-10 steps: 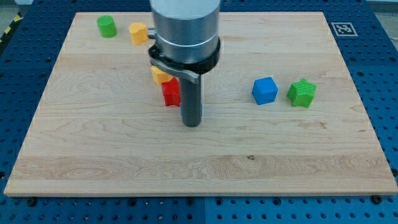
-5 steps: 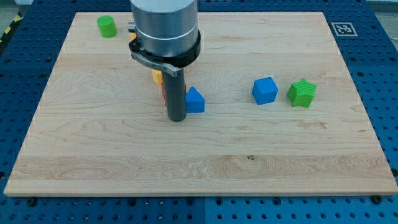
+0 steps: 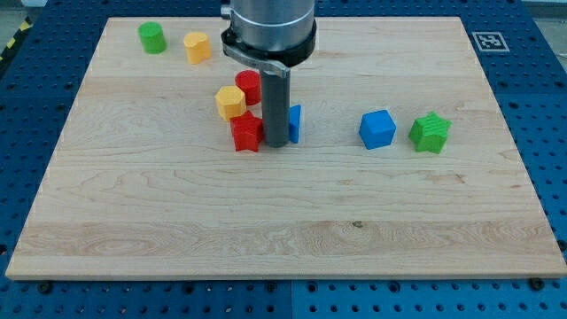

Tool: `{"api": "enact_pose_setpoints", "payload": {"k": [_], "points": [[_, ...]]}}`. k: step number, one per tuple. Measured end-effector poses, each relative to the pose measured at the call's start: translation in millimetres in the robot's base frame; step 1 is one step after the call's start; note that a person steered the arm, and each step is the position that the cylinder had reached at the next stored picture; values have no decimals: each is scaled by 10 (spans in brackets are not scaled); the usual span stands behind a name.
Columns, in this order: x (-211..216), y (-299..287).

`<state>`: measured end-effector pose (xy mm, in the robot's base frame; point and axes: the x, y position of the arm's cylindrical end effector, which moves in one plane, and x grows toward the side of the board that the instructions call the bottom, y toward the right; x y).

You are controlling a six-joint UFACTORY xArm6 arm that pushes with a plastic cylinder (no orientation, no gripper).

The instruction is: Move the blue triangle towards the blue cube

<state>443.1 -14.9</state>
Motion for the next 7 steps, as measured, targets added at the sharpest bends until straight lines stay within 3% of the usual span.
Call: {"api": "enact_pose_setpoints", "payload": {"k": [3, 4, 6, 7], "points": [[-799, 41], [-881, 102], [-501, 142], [-432, 443]]}}
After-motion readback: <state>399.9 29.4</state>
